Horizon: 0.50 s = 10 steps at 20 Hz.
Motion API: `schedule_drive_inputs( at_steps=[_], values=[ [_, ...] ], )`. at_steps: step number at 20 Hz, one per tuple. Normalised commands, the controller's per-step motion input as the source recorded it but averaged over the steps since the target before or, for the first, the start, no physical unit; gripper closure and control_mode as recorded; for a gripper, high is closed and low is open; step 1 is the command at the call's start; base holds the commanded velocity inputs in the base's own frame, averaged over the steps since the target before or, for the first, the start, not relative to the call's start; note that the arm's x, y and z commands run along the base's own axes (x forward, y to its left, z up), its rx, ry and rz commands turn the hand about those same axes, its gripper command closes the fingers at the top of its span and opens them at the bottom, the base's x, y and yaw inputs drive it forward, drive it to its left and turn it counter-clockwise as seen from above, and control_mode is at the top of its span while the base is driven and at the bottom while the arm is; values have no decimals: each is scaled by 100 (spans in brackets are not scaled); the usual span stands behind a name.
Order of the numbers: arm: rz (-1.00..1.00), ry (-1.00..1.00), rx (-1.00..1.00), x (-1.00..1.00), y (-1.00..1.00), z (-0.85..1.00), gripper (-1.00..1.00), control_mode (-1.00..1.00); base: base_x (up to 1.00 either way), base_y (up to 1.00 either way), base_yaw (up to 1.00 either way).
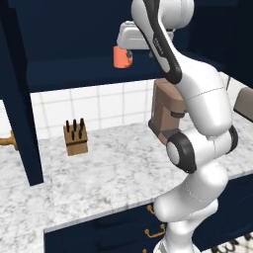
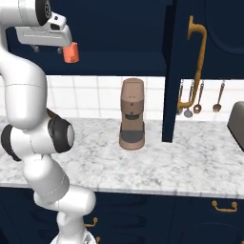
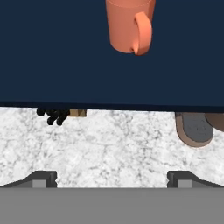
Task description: Gather all objects into one cabinet and sort the glasses and bowls to opposite sides.
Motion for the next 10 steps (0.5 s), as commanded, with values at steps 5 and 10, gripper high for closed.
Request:
schedule_drive_inputs(
  at_steps=[5,10],
  values=[
    [0,0,0,0,0,0,-100,100,44,0,5],
    [0,0,0,0,0,0,-100,100,41,0,5]
  ],
)
